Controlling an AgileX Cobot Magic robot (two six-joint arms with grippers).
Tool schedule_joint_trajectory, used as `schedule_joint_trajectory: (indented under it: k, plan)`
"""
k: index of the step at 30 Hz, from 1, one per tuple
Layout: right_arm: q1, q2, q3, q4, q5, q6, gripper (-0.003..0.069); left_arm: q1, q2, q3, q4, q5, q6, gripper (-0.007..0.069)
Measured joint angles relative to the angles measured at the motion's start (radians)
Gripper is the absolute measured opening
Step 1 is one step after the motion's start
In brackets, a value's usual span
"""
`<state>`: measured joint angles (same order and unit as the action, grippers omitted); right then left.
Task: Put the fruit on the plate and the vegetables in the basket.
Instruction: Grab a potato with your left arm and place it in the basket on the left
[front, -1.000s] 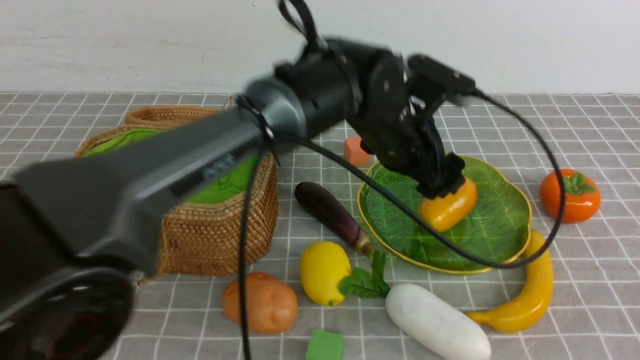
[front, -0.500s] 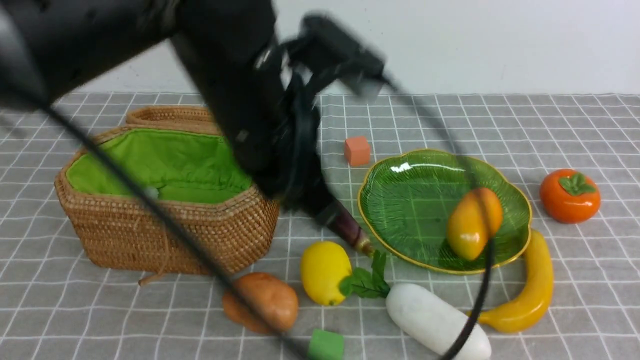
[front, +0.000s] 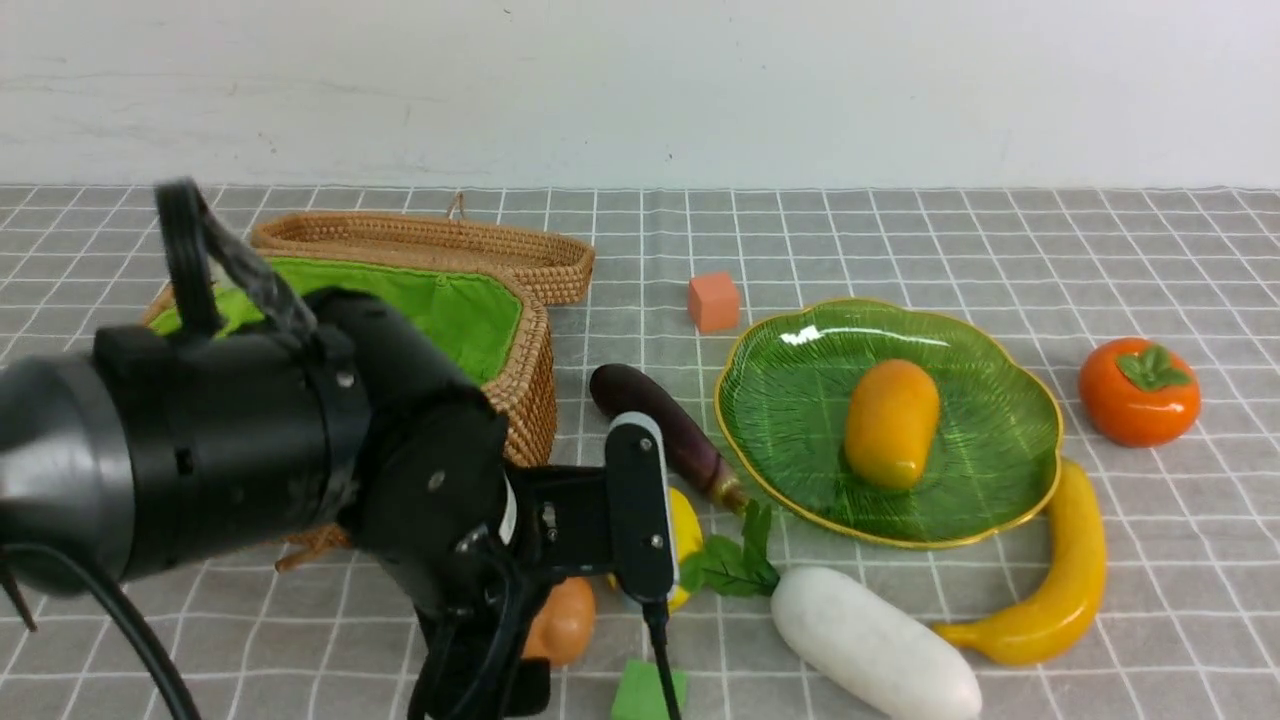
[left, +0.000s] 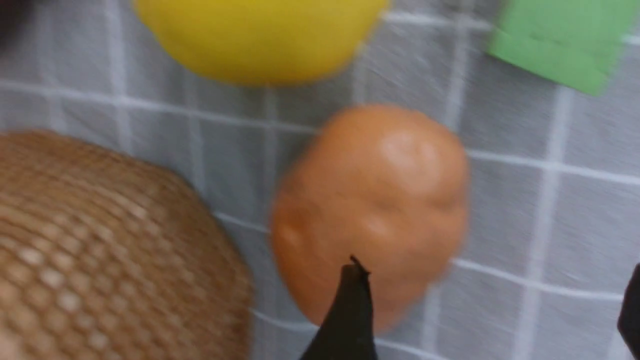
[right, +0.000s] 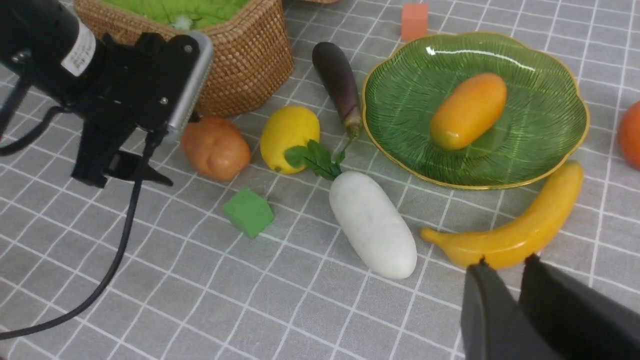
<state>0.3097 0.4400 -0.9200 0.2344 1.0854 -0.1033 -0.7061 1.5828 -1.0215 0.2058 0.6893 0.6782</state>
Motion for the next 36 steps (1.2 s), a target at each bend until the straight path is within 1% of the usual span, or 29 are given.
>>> schedule_joint_trajectory:
  k: [5,7,8,15,19,22,25,27,29,34,36]
  plan:
    - [0.0,0.0,0.0,0.022,0.009,0.0,0.0115,0.012,0.042,0.03,0.088,-0.08,0.063,0.0652]
    - [0.0,0.0,0.0,0.024,0.013,0.0,0.0115,0.025,0.068,0.03,0.109,-0.102,0.07,0.0645]
    - [0.0,0.0,0.0,0.024,0.017,0.0,0.0115,0.039,0.093,0.03,0.122,-0.138,0.074,0.0638]
    - [0.0,0.0,0.0,0.035,0.017,0.0,0.0116,0.07,0.178,0.023,0.139,-0.225,0.079,0.0619]
    - [0.0,0.0,0.0,0.036,0.017,0.0,0.0118,0.073,0.191,0.015,0.137,-0.233,0.081,0.0585]
    - [0.0,0.0,0.0,0.035,0.017,0.0,0.0118,0.073,0.192,0.015,0.126,-0.234,0.079,0.0582]
    - [0.0,0.0,0.0,0.036,0.017,0.0,0.0118,0.074,0.189,0.015,0.088,-0.235,0.052,0.0582]
    - [0.0,0.0,0.0,0.038,0.017,0.0,0.0119,0.074,0.175,0.015,0.027,-0.225,0.035,0.0582]
    - [0.0,0.0,0.0,0.038,0.017,0.0,0.0119,0.073,0.166,0.016,-0.004,-0.215,0.033,0.0582]
    - [0.0,0.0,0.0,0.043,0.016,0.0,0.0119,0.072,0.051,0.031,-0.166,-0.123,0.026,0.0582]
    - [0.0,0.0,0.0,0.051,0.012,0.0,0.0119,0.072,-0.025,0.017,-0.226,-0.084,-0.018,0.0582]
